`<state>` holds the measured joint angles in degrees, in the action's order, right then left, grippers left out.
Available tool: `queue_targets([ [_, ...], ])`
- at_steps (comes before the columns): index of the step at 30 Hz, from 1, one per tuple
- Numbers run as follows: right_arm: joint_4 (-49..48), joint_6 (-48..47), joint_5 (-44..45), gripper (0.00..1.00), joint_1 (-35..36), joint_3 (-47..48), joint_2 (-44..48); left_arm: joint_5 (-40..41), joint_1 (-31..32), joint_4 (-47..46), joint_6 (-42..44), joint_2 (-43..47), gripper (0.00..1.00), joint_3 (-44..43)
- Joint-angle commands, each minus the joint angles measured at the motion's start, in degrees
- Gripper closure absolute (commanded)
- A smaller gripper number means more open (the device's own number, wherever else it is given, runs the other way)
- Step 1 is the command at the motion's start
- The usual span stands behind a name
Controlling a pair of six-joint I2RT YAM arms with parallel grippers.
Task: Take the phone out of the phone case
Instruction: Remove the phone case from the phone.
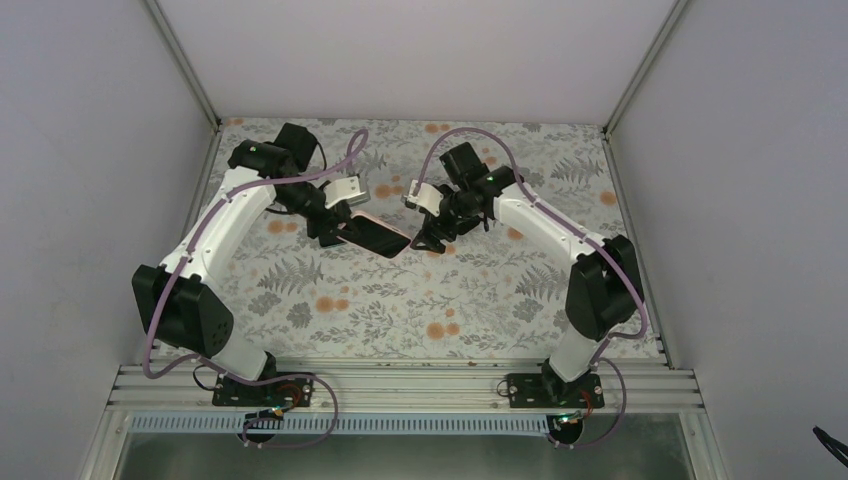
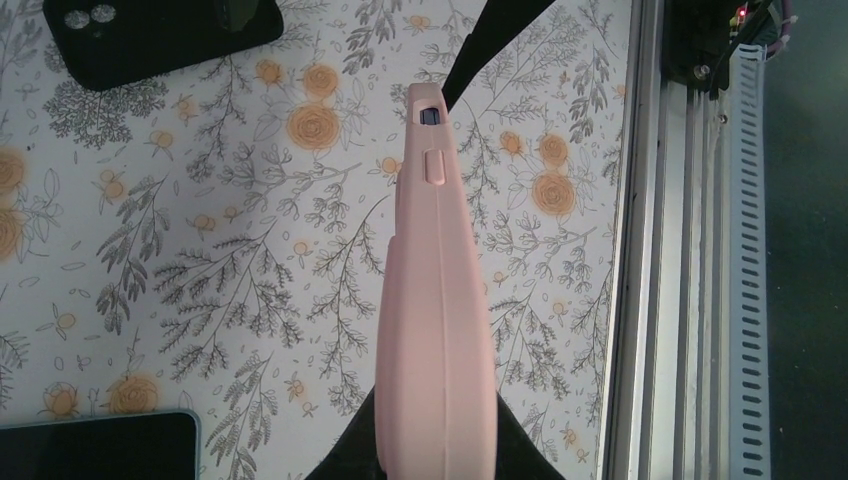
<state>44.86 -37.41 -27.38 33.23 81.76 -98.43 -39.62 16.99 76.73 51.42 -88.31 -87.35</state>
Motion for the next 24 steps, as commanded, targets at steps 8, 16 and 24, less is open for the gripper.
queue_targets([
  [8,-1.2,1.4,-1.3,0.03,-1.8,3.7,-1.5,-6.5,0.2,1.0,1.8,1.2,0.98,-0.8],
  [16,-1.5,2.4,0.4,0.05,-2.0,6.8,-4.8,-7.9,3.0,1.0,1.1,1.4,0.98,1.0],
  [24,0.1,2.4,1.6,0.05,-2.7,13.0,-9.7,-9.6,6.2,1.1,0.4,2.6,0.98,2.4],
])
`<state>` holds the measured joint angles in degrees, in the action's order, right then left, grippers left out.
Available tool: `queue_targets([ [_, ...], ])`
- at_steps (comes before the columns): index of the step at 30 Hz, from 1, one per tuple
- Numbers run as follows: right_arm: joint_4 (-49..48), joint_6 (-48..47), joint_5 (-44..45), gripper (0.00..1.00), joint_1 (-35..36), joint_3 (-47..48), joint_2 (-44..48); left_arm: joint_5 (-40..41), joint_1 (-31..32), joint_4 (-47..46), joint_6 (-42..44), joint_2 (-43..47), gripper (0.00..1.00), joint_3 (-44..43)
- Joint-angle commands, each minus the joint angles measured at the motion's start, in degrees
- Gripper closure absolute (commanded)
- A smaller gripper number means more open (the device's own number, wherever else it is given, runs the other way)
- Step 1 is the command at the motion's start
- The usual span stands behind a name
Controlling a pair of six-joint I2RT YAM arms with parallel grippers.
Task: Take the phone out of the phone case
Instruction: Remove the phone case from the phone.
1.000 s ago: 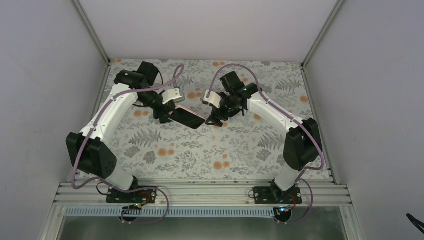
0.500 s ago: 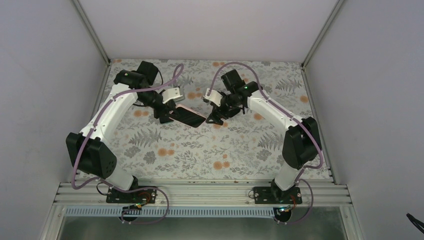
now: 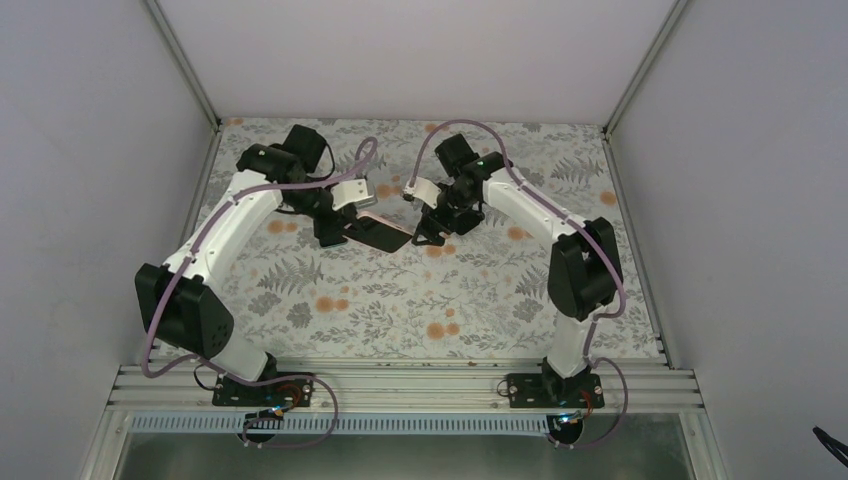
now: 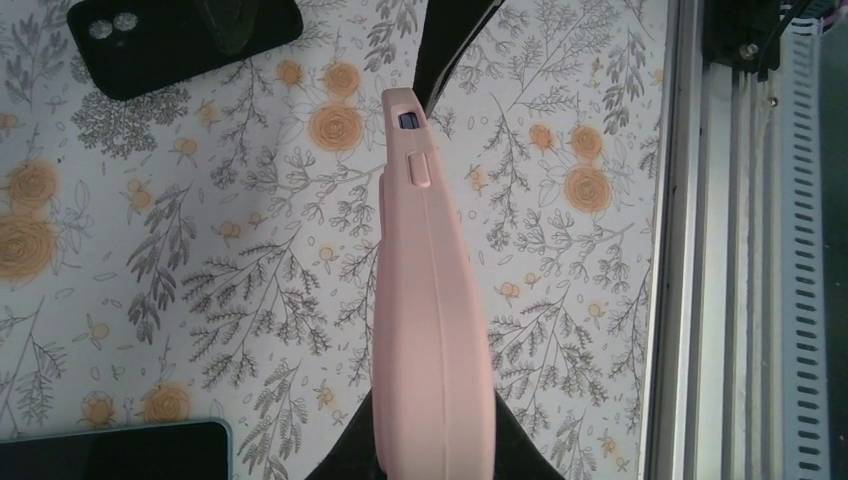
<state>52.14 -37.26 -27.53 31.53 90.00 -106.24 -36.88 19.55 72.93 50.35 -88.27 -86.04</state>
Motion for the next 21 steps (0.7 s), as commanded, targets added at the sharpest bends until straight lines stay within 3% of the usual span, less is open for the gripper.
queue_targets([
  [1,-7.1,2.1,1.8,0.05,-1.0,5.2,-2.3,-12.3,3.9,4.9,1.5,2.8,0.98,1.4],
  [21,-7.2,-0.7,5.9,0.06,-2.8,10.1,-8.5,-14.7,6.1,4.9,1.0,5.3,0.98,1.9],
])
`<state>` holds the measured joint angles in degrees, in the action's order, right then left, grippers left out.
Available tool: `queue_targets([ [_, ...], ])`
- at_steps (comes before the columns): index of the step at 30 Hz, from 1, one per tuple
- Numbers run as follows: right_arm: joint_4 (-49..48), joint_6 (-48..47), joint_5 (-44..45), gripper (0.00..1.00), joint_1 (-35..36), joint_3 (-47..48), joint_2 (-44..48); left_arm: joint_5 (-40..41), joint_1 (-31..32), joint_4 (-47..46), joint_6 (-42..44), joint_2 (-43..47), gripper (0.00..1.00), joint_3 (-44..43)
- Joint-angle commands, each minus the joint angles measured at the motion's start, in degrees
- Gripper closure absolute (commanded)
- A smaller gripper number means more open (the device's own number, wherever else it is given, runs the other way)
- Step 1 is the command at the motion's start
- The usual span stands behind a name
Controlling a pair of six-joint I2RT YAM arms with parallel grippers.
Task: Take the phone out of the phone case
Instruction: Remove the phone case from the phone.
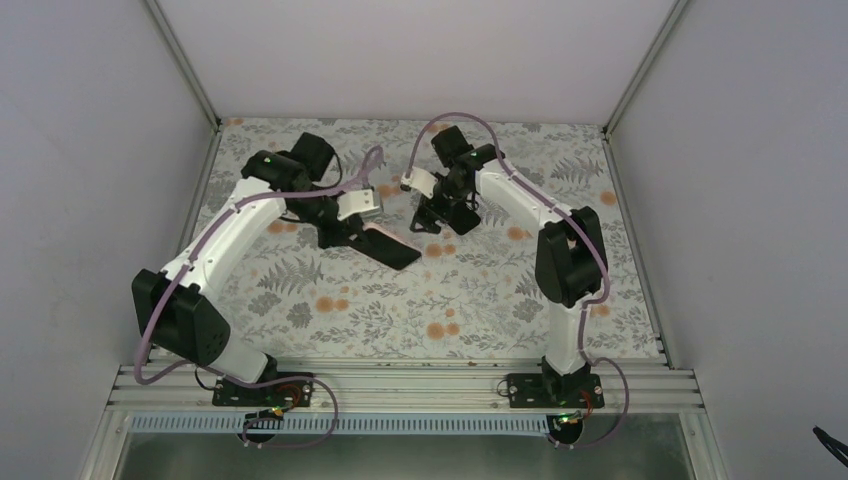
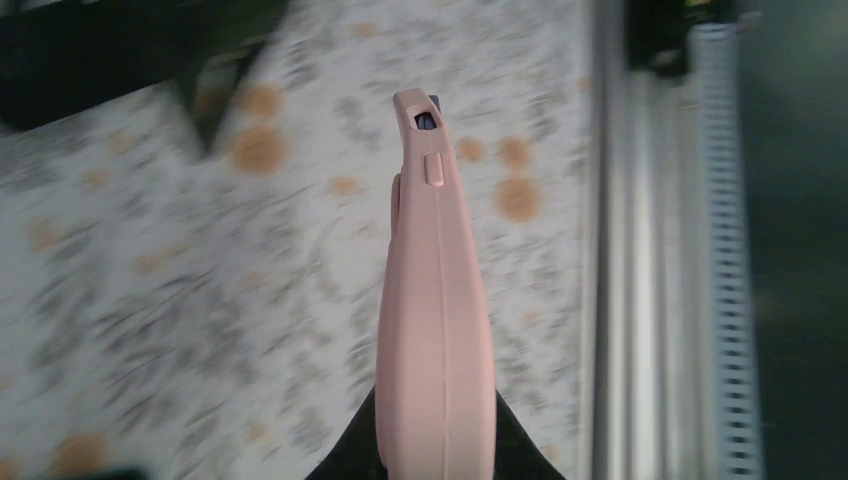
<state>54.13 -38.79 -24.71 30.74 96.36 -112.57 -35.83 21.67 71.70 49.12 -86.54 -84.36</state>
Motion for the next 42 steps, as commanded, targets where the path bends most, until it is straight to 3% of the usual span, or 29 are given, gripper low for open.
queue_targets([
  [1,-9.4,0.8,3.1,0.06,-2.0,4.1,-2.5,-15.8,4.0,6.2,2.1,3.7,0.98,0.3],
  [10,-5.5,-1.1,2.0,0.06,-2.7,6.6,-3.3,-14.1,4.3,6.1,2.7,4.1,0.98,0.8],
  [19,-0.4,-5.5,-5.8,0.04,-3.3,-9.3,14.3,-13.0,3.8,6.1,4.9,3.4,0.98,0.7],
  [25,5.5,-7.1,-13.8,0.03,-3.5,-14.3,22.6,-12.9,3.4,6.1,5.4,1.1,0.98,-1.3],
  [42,4.1,-6.5,-17.2,0.07,-3.4,-22.6,25.7,-13.3,3.3,6.1,4.0,-1.2,0.98,-5.9],
])
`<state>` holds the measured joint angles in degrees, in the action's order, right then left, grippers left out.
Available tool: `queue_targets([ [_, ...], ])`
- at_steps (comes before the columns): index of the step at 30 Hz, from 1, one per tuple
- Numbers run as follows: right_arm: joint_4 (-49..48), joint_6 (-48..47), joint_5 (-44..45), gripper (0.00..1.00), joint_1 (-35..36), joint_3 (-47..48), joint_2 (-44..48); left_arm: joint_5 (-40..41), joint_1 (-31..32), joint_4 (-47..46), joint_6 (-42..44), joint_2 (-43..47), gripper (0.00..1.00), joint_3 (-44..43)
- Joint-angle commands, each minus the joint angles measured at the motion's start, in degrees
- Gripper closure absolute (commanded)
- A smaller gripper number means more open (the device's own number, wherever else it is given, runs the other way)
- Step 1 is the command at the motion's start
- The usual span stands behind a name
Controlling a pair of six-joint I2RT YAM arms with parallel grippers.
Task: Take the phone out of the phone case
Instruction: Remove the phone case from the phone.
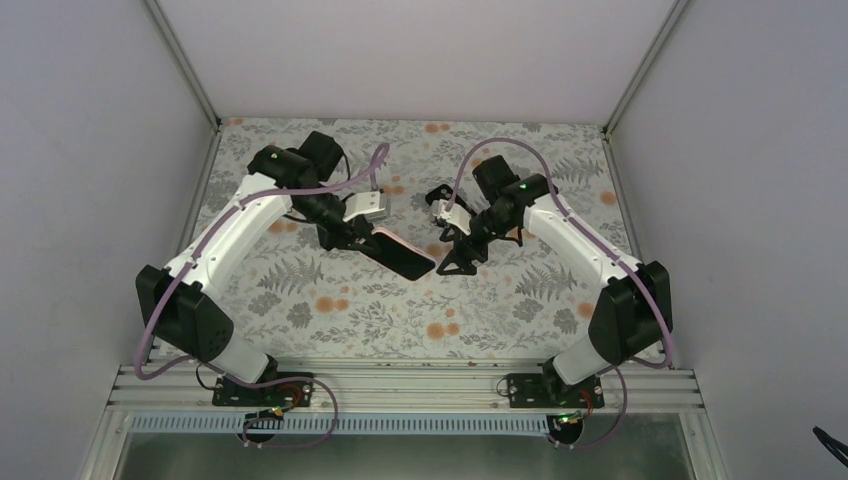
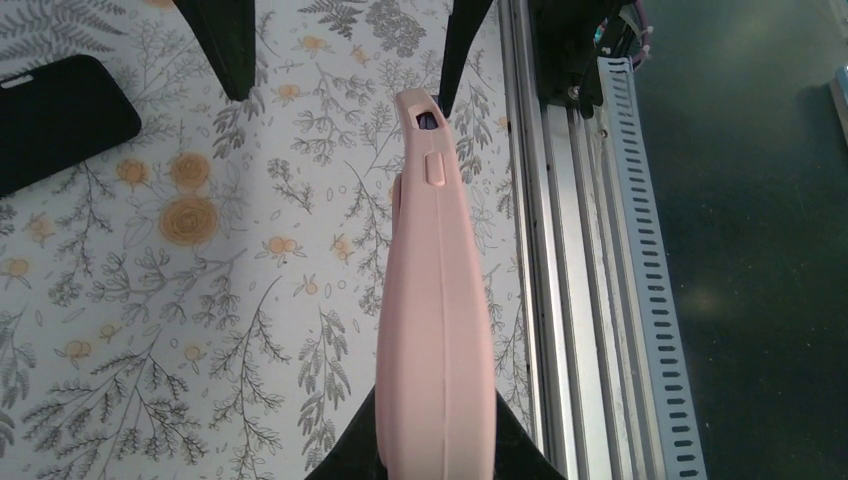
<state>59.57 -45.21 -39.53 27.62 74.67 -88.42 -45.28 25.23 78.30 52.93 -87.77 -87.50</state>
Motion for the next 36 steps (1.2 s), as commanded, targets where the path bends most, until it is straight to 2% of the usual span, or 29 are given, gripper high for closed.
queue_targets([
  [1,-1.8,0.3,-2.1,0.07,-0.3,-1.1,1.6,-3.9,-0.2,-0.5,0.2,0.0,0.98,-2.8],
  [17,-4.4,1.2,-2.0,0.09,-1.9,0.3,0.4,-3.9,-0.2,-0.5,0.0,0.8,0.98,-2.1],
  [28,1.6,-3.4,-4.6,0.09,-1.9,1.0,0.1,-4.1,-0.2,-0.5,-0.2,0.9,0.98,-2.5],
  [36,1.1,-2.8,-5.5,0.09,-1.9,1.6,0.2,-4.7,-0.2,-0.6,-0.3,0.3,0.98,-2.7],
])
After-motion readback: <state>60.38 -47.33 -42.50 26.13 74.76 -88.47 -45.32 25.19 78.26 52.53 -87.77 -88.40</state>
